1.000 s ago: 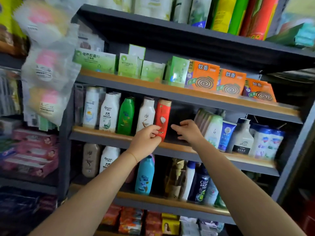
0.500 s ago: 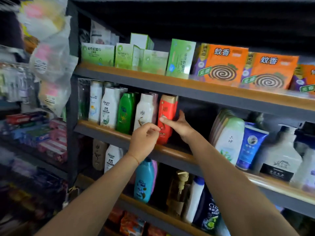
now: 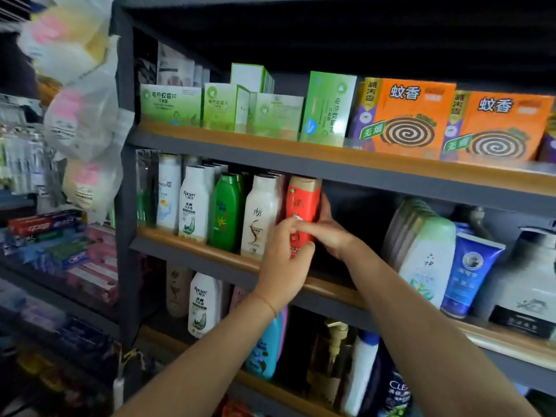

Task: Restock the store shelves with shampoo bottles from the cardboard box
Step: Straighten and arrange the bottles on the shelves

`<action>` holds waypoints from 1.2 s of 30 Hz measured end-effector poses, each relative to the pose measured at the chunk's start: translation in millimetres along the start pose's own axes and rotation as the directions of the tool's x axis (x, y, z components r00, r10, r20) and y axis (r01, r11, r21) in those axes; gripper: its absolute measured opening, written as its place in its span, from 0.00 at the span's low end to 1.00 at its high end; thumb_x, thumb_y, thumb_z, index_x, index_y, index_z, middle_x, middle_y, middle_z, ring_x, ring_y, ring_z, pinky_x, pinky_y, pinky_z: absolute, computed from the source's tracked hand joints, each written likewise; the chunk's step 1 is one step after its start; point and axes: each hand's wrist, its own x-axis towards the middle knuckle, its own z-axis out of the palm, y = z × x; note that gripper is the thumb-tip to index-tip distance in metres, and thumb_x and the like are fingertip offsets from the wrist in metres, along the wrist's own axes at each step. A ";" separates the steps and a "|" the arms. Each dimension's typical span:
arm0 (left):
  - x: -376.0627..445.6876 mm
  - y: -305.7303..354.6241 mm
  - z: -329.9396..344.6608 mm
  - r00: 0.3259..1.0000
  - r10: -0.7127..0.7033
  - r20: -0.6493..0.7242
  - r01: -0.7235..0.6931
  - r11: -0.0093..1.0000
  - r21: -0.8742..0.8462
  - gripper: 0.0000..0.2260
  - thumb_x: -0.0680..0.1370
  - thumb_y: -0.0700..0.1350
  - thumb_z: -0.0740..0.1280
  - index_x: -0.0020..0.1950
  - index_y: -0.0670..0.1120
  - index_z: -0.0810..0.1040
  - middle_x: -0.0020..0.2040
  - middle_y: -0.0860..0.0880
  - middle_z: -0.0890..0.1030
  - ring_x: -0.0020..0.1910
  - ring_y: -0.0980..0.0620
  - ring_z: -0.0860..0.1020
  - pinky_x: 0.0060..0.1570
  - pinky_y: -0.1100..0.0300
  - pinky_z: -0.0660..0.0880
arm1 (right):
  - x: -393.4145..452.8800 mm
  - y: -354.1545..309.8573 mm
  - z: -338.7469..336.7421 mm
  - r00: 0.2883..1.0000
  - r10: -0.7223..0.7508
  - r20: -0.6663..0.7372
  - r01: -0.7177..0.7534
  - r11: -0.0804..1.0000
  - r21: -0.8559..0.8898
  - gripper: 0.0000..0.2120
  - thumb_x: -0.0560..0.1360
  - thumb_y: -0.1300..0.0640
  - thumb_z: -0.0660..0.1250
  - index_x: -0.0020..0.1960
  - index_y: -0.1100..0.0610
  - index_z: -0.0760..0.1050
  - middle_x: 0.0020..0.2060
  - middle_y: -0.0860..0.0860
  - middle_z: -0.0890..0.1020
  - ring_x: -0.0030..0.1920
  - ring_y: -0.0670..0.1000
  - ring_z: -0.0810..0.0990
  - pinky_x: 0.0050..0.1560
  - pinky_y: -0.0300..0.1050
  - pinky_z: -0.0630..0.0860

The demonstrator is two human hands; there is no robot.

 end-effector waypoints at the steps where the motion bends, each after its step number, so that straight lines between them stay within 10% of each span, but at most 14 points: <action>1: -1.0 2.2 5.8 1.000 -0.016 0.011 0.016 1.000 -0.004 0.24 0.73 0.49 0.63 0.69 0.47 0.72 0.61 0.48 0.73 0.63 0.52 0.72 0.67 0.58 0.68 | -0.2 0.5 -1.5 1.000 -0.001 -0.006 0.001 1.000 -0.002 0.60 0.62 0.53 0.80 0.79 0.44 0.41 0.70 0.50 0.70 0.62 0.46 0.76 0.59 0.45 0.77; 7: 10.4 3.7 21.6 0.985 -0.174 0.010 0.173 0.984 0.032 0.40 0.67 0.61 0.61 0.76 0.45 0.63 0.69 0.43 0.71 0.70 0.44 0.69 0.70 0.44 0.68 | -1.8 -2.1 -6.1 1.000 0.028 0.005 -0.028 0.999 -0.018 0.51 0.71 0.59 0.76 0.79 0.46 0.43 0.65 0.48 0.71 0.54 0.41 0.76 0.42 0.32 0.75; 16: 45.7 6.4 17.4 0.931 -0.327 0.159 0.360 0.895 -0.265 0.31 0.72 0.54 0.75 0.71 0.49 0.70 0.59 0.52 0.78 0.59 0.52 0.78 0.61 0.56 0.73 | -1.3 -1.5 -2.2 0.997 0.065 0.042 -0.069 0.992 0.110 0.54 0.65 0.48 0.78 0.79 0.49 0.46 0.68 0.53 0.75 0.62 0.50 0.78 0.53 0.42 0.76; 25: 66.1 3.1 17.9 0.888 -0.382 0.256 0.444 0.858 -0.257 0.48 0.54 0.76 0.70 0.69 0.52 0.74 0.60 0.50 0.81 0.59 0.49 0.79 0.65 0.46 0.73 | 2.6 1.0 -3.5 0.994 0.086 0.061 -0.091 0.992 0.086 0.47 0.61 0.38 0.79 0.74 0.46 0.62 0.63 0.47 0.79 0.62 0.48 0.78 0.63 0.54 0.74; 36: 61.3 9.4 17.7 0.818 -0.276 0.505 0.488 0.797 -0.356 0.26 0.74 0.70 0.64 0.63 0.54 0.80 0.55 0.49 0.85 0.55 0.53 0.82 0.63 0.54 0.75 | -26.2 -2.4 -26.6 0.990 0.119 0.078 -0.128 0.986 0.111 0.42 0.67 0.48 0.76 0.74 0.46 0.57 0.65 0.51 0.78 0.62 0.51 0.79 0.66 0.56 0.73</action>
